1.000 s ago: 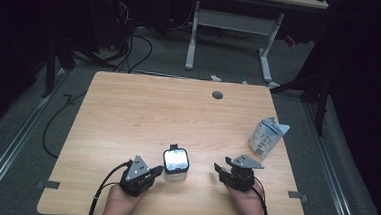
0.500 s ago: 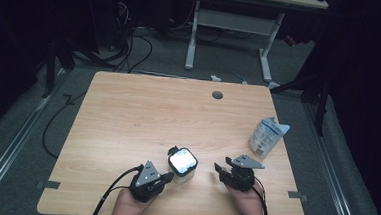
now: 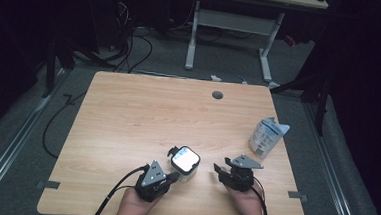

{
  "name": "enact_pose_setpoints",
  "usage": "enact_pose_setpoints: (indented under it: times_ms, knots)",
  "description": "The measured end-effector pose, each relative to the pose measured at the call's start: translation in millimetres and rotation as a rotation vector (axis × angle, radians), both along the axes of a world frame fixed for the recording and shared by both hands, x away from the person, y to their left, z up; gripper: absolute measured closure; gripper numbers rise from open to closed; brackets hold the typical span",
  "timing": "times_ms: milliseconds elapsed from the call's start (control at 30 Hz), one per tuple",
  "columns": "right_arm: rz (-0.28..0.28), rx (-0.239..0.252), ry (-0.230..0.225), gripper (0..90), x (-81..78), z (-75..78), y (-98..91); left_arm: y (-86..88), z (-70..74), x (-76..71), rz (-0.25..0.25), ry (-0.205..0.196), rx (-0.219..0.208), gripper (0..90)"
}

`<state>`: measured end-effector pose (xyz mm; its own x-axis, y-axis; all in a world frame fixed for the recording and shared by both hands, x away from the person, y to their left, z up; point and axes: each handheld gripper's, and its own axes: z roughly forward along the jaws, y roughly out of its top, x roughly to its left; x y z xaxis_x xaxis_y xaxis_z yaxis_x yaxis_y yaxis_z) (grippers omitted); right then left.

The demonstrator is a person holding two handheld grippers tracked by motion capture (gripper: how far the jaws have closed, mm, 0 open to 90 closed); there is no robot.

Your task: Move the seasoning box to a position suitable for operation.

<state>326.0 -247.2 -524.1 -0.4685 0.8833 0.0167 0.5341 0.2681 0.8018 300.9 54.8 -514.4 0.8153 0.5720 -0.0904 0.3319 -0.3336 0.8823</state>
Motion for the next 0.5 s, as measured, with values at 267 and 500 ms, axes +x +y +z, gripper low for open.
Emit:
enact_pose_setpoints:
  times_ms: [267,500]
  knots:
    - [-0.001,0.003,-0.002,48.6,-0.4,0.6,-0.2,13.2,2.4,4.5,0.058,-0.008,-0.026,81.0]
    - [0.020,0.002,-0.013,52.8,-1.9,1.8,1.4,31.6,12.4,14.6,0.152,-0.014,-0.065,73.4]
